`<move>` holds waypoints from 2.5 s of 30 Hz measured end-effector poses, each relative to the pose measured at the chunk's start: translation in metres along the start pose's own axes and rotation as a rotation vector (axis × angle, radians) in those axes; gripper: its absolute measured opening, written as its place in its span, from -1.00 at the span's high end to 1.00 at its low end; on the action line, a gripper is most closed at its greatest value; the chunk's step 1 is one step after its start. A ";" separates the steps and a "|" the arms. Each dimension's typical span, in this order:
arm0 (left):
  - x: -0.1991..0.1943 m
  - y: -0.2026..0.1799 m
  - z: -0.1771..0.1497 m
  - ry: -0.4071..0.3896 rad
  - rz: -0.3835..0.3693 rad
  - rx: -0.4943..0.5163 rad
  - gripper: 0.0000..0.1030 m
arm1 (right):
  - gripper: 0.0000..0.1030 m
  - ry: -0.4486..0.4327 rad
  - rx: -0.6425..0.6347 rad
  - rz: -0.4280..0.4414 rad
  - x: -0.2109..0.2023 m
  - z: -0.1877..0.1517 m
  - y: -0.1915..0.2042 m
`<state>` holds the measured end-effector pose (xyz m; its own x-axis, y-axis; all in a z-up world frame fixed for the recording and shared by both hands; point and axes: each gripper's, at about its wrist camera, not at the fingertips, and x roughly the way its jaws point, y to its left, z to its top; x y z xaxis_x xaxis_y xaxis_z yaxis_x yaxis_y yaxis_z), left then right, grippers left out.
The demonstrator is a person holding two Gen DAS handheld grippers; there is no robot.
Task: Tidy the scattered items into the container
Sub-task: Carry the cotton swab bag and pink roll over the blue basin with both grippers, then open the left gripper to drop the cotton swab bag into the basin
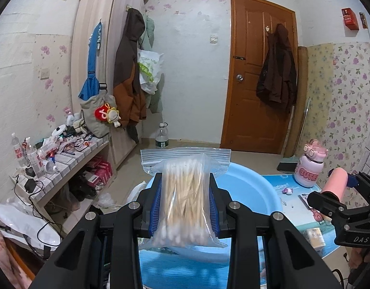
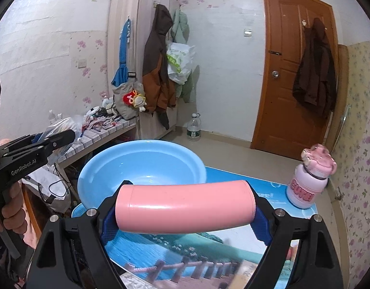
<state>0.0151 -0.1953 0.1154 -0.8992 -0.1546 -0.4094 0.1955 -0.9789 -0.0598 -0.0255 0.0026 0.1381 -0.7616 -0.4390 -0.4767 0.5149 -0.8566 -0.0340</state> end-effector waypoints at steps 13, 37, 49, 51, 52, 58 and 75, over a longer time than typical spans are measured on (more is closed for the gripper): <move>0.048 0.018 -0.009 0.076 0.017 0.010 0.39 | -0.72 0.035 -0.063 0.027 0.063 0.029 0.027; 0.107 -0.029 -0.027 0.222 -0.093 0.151 0.39 | -0.72 0.103 -0.037 -0.006 0.129 0.033 0.017; 0.117 -0.041 -0.043 0.293 -0.097 0.164 0.38 | -0.72 0.129 -0.045 0.008 0.132 0.018 0.015; 0.118 -0.041 -0.045 0.301 -0.099 0.168 0.38 | -0.72 0.135 -0.043 0.006 0.133 0.015 0.014; 0.119 -0.041 -0.046 0.305 -0.099 0.169 0.38 | -0.72 0.137 -0.040 0.006 0.133 0.015 0.013; 0.122 -0.040 -0.052 0.334 -0.107 0.163 0.31 | -0.72 0.147 -0.045 0.009 0.135 0.011 0.014; 0.100 -0.026 -0.039 0.244 -0.088 0.177 -0.76 | -0.72 0.161 -0.053 0.011 0.139 0.009 0.018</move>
<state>-0.0649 -0.1806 0.0408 -0.7849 -0.0523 -0.6174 0.0304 -0.9985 0.0459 -0.1254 -0.0764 0.0794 -0.6852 -0.3958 -0.6113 0.5465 -0.8343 -0.0723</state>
